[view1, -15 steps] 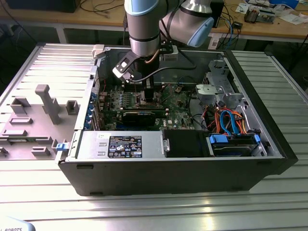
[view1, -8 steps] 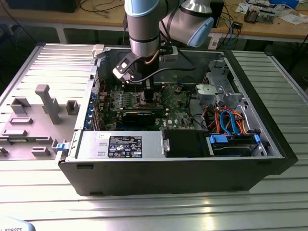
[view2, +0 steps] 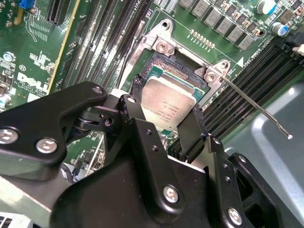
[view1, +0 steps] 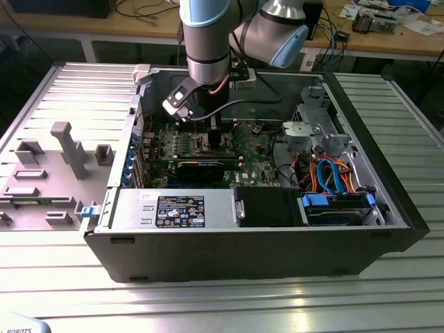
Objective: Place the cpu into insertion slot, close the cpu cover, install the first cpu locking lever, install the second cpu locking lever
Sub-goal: 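Place the cpu into insertion slot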
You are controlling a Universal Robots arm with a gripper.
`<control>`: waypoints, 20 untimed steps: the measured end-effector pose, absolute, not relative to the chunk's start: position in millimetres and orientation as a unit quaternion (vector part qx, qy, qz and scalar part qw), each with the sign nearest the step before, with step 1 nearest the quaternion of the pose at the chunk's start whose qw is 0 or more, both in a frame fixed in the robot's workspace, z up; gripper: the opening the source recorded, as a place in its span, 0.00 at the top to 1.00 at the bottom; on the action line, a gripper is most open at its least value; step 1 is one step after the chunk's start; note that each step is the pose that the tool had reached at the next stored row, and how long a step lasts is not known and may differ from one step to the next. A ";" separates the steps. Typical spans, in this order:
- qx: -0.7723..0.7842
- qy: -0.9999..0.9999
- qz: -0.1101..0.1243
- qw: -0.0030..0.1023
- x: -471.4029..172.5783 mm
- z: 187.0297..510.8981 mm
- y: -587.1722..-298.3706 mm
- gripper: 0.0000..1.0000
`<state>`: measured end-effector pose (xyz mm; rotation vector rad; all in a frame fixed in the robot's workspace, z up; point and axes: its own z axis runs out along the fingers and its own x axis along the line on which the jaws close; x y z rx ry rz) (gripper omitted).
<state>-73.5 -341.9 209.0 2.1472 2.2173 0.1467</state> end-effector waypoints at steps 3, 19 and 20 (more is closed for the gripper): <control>0.695 0.717 0.047 0.026 -73.5 206.5 -341.5 0.46; 0.698 0.714 0.047 0.026 -74.0 200.1 -341.4 0.46; 0.699 0.713 0.047 0.026 -74.1 200.1 -341.4 0.46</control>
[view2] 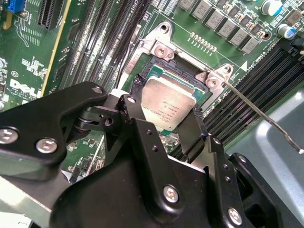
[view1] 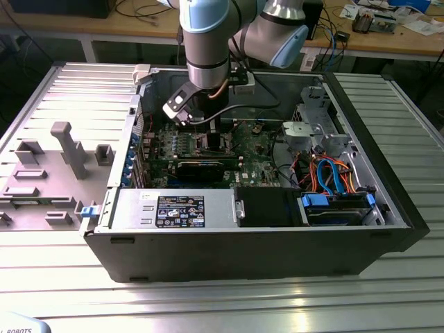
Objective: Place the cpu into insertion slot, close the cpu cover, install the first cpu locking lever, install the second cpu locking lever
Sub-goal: 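Place the cpu into insertion slot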
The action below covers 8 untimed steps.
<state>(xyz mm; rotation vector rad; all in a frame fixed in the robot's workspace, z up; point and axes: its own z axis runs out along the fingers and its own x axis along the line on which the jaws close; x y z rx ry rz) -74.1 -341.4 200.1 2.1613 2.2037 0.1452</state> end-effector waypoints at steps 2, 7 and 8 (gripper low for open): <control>0.703 0.709 0.047 0.026 -74.2 200.2 -341.5 0.46; 0.703 0.709 0.047 0.026 -74.2 196.3 -341.3 0.46; 0.703 0.709 0.048 0.026 -74.1 195.8 -341.2 0.39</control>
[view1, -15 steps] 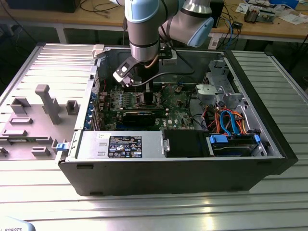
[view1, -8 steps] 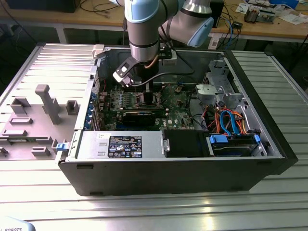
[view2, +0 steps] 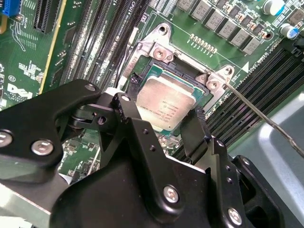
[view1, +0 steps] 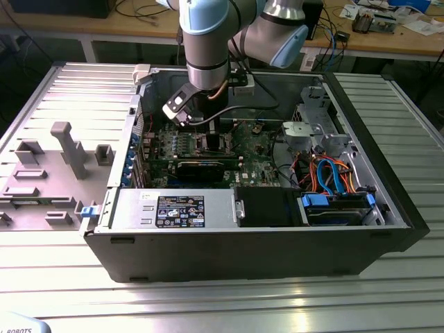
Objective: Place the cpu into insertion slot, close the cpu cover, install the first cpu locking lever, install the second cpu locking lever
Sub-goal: 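Place the cpu into insertion slot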
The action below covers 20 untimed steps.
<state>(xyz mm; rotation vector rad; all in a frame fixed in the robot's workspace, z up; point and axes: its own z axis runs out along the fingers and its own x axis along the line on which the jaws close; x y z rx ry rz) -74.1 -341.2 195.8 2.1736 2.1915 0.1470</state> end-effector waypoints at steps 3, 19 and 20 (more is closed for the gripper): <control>0.703 0.709 0.047 0.026 -74.2 197.5 -341.3 0.39; 0.703 0.709 0.047 0.026 -74.2 195.2 -341.1 0.31; 0.703 0.709 0.047 0.026 -74.2 195.2 -341.1 0.31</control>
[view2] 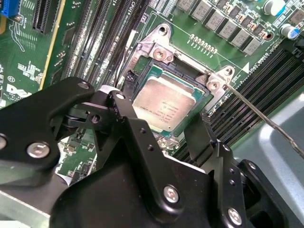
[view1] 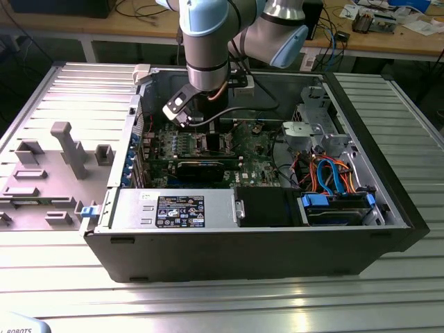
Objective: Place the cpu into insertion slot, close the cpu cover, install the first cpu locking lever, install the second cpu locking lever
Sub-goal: 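Place the cpu into insertion slot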
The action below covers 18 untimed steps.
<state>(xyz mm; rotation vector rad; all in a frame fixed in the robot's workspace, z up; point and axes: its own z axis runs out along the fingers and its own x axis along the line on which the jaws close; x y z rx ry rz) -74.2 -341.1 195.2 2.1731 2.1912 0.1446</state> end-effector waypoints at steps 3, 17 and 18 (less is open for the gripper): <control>0.703 0.709 0.046 0.027 -74.2 195.3 -339.5 0.31; 0.703 0.709 0.045 0.028 -73.5 193.0 -336.5 0.31; 0.703 0.709 0.043 0.030 -73.5 192.9 -335.9 0.31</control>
